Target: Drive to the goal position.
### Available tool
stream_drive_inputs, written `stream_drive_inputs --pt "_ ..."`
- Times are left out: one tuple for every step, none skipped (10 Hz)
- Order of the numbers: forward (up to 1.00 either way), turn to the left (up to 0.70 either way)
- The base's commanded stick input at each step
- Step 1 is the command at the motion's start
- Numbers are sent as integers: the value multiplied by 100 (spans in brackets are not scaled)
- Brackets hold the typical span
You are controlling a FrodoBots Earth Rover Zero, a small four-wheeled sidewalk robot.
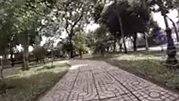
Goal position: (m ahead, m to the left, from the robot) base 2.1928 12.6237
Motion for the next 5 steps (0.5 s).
stream_drive_inputs --pt "70 0" --pt "70 0" --pt "70 0" --pt "70 0" --pt "70 0"
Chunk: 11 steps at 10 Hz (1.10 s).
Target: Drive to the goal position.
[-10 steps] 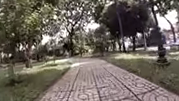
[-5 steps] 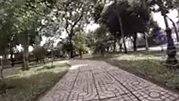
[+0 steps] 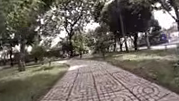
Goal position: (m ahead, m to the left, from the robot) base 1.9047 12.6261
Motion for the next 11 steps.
stream_drive_inputs --pt "20 0" --pt "0 0" --pt "0 0" --pt "0 0" --pt "0 0" --pt "70 0" --pt "70 0" --pt "70 0" --pt "70 0" --pt "70 0" --pt "70 0"
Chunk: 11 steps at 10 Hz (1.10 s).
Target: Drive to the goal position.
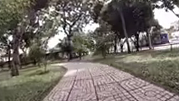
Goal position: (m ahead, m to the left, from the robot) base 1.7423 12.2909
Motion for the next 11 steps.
stream_drive_inputs --pt "70 0" --pt "61 0" --pt "19 0" --pt "0 0" --pt "0 0" --pt "0 0" --pt "0 0" --pt "0 0" --pt "0 0" --pt "0 0" --pt "0 0"
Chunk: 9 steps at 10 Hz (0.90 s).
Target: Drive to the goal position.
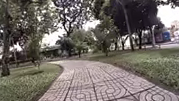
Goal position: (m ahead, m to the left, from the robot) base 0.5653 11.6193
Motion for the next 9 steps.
stream_drive_inputs --pt "0 0" --pt "14 0" --pt "50 0" --pt "50 0" --pt "50 0" --pt "50 0" --pt "50 0" --pt "50 0" --pt "50 0"
